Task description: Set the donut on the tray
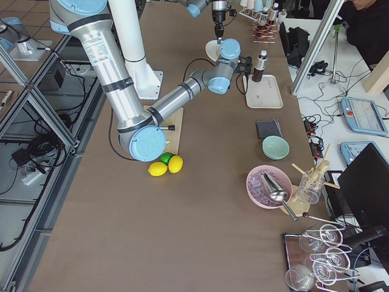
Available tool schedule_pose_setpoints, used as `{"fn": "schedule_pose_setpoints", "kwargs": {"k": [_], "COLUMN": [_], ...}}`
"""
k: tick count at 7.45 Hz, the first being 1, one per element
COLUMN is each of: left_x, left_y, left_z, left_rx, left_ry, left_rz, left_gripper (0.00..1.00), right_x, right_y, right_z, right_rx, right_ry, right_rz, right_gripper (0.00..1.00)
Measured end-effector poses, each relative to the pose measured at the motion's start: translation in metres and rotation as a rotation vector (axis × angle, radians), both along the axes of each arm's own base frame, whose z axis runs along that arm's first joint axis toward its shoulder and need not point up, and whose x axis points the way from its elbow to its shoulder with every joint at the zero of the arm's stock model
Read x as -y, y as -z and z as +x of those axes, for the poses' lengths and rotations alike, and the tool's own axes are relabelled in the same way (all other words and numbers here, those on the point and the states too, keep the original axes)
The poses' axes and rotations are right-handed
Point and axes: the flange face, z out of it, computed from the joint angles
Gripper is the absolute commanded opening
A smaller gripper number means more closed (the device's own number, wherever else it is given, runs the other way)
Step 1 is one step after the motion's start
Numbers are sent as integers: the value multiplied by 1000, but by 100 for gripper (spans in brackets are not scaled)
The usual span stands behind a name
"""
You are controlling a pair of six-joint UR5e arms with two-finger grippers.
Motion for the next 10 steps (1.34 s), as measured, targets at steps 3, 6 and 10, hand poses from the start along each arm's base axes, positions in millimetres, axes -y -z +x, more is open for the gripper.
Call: {"fn": "schedule_pose_setpoints", "kwargs": {"k": [3, 6, 10], "left_x": [-20, -24, -43], "left_y": [36, 52, 71], "left_z": [48, 59, 84], "left_rx": [-14, -31, -50], "left_ry": [33, 46, 73], "left_rz": [-12, -28, -49], "left_gripper": [0, 0, 0], "right_x": [-31, -39, -44], "right_y": [8, 7, 8], "right_z": [-36, -46, -52], "right_rx": [7, 5, 9], "right_ry": [24, 38, 42], "right_rz": [-21, -23, -47], "right_gripper": [100, 100, 34]}}
